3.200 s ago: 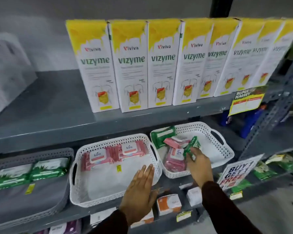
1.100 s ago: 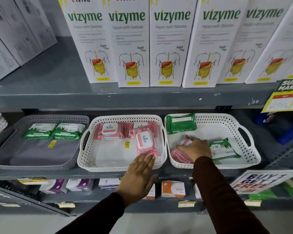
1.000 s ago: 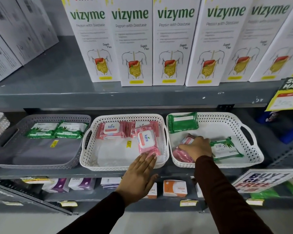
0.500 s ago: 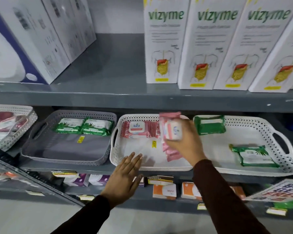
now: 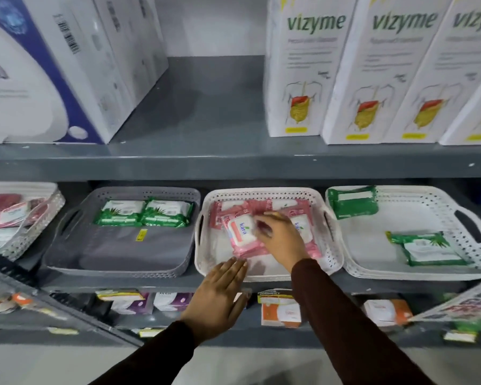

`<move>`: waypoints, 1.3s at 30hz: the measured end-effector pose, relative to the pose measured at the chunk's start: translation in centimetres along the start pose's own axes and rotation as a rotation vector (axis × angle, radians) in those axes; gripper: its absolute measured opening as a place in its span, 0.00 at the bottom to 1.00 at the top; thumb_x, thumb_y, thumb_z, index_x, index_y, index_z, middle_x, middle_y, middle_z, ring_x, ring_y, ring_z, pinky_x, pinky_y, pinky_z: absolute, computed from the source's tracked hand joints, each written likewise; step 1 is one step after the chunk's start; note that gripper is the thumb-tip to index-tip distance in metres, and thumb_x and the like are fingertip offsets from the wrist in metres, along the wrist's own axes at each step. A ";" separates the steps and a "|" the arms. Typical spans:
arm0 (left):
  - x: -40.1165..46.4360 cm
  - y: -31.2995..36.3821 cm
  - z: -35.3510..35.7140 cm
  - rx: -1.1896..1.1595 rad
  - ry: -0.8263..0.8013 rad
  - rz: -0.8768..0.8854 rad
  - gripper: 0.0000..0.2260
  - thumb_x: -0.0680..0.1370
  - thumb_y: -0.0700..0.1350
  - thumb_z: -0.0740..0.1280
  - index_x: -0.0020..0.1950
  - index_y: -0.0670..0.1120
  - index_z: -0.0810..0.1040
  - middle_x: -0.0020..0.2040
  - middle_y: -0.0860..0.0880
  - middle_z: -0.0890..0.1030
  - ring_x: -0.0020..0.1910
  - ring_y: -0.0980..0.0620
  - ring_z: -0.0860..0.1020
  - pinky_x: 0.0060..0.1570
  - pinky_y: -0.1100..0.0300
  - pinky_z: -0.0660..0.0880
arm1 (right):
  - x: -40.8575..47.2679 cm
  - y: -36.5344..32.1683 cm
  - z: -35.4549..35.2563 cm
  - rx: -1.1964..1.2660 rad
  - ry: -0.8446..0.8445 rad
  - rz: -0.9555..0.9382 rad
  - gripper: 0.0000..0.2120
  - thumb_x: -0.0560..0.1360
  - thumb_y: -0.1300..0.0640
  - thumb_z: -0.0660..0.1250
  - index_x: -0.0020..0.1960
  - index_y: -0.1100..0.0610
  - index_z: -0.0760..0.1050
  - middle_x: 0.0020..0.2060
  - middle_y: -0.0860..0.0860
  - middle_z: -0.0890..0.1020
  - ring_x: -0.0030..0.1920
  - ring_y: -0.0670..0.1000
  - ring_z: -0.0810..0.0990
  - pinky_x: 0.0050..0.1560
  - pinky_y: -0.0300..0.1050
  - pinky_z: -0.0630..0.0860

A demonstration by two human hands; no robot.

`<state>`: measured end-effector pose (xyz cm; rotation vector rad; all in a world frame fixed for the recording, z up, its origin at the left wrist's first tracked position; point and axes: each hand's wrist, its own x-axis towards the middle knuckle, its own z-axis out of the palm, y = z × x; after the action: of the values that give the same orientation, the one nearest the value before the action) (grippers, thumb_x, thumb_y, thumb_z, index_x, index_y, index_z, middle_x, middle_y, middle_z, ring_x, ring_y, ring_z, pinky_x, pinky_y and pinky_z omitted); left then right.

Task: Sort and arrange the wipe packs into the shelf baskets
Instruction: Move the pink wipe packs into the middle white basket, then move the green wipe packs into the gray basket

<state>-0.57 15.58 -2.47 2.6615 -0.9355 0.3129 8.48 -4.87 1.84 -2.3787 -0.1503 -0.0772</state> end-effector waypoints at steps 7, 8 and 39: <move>5.1 6.2 3.1 -0.043 -0.042 0.130 0.24 0.83 0.54 0.56 0.74 0.41 0.67 0.74 0.44 0.69 0.74 0.44 0.65 0.73 0.51 0.58 | -4.5 10.7 -12.6 -0.170 0.487 0.389 0.09 0.75 0.56 0.66 0.52 0.55 0.82 0.51 0.58 0.84 0.50 0.61 0.82 0.51 0.53 0.80; 6.0 7.3 3.5 -0.038 -0.047 0.137 0.24 0.83 0.54 0.56 0.74 0.41 0.68 0.73 0.43 0.70 0.73 0.44 0.66 0.73 0.52 0.57 | -4.8 12.8 -14.5 -0.259 0.434 0.538 0.12 0.75 0.54 0.65 0.55 0.56 0.81 0.54 0.60 0.82 0.53 0.62 0.80 0.54 0.55 0.79; 0.4 2.3 0.0 0.023 -0.060 -0.098 0.23 0.83 0.54 0.55 0.74 0.42 0.69 0.73 0.45 0.71 0.74 0.45 0.66 0.73 0.50 0.60 | -4.1 4.4 -10.9 0.116 0.325 0.313 0.23 0.62 0.35 0.74 0.47 0.50 0.77 0.38 0.47 0.84 0.39 0.52 0.83 0.40 0.48 0.79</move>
<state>-1.69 13.66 -1.86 2.7408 -0.8206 0.2239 4.90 -15.89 6.36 -2.2107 0.3611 -0.2941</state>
